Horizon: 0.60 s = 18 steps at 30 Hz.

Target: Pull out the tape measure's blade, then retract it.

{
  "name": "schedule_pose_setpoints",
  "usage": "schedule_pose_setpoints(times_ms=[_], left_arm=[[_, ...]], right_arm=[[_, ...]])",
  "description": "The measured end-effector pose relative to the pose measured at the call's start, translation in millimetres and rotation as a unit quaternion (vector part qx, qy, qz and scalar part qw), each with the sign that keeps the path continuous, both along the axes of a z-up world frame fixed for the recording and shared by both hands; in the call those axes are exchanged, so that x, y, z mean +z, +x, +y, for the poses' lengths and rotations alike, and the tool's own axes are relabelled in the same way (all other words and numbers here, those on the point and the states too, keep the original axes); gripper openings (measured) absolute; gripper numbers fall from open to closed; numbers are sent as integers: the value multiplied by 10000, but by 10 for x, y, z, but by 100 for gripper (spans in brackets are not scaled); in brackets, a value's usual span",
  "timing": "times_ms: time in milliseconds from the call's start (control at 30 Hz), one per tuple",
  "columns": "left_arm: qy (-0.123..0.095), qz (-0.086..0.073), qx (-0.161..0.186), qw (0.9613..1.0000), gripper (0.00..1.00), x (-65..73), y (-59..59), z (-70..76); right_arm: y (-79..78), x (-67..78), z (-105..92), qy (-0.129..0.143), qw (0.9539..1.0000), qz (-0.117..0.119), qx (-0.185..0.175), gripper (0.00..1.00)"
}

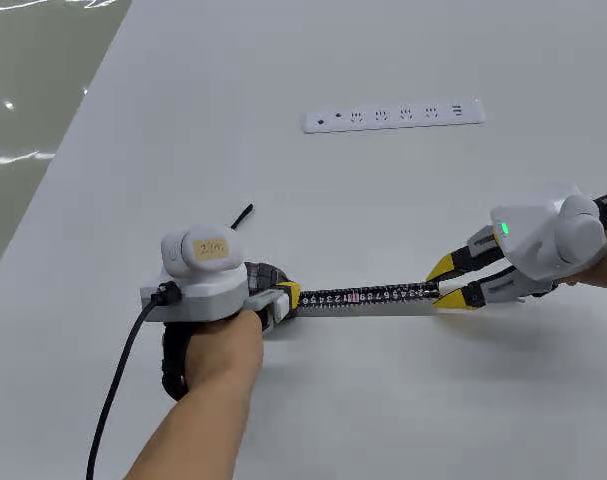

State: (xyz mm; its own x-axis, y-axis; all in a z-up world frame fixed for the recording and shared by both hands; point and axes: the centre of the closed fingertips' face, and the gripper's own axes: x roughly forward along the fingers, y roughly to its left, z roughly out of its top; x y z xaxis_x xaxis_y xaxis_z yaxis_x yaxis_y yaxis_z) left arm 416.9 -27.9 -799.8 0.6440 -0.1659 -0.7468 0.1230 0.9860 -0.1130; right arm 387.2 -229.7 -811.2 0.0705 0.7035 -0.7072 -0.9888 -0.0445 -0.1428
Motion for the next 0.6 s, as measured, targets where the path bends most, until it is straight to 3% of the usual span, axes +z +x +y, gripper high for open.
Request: schedule_pose_setpoints(times_ms=[600], left_arm=[[-45,-13,22,10000,56,5,1,3]], right_arm=[[20,-12,65,15,10000,3,6,15]])
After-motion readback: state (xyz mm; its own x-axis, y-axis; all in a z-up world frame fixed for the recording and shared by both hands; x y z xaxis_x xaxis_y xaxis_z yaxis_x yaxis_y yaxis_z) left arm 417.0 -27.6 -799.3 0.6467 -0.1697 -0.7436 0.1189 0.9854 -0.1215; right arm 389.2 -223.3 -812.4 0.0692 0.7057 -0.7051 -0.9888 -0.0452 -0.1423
